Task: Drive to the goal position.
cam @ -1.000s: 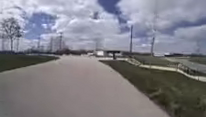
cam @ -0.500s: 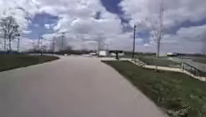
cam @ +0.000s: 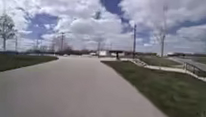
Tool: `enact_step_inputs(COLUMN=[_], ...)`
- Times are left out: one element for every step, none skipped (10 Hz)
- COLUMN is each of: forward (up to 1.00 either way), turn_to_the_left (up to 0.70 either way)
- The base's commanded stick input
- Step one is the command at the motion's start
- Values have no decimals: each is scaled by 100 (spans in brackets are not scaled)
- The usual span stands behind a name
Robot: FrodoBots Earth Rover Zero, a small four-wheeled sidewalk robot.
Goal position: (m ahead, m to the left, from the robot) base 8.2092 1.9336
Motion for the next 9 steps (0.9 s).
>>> enact_step_inputs(forward=[100,100,100,100,100,100,100,100,100], turn_to_the_left=[27,22,0,0,0,0,0,0,0])
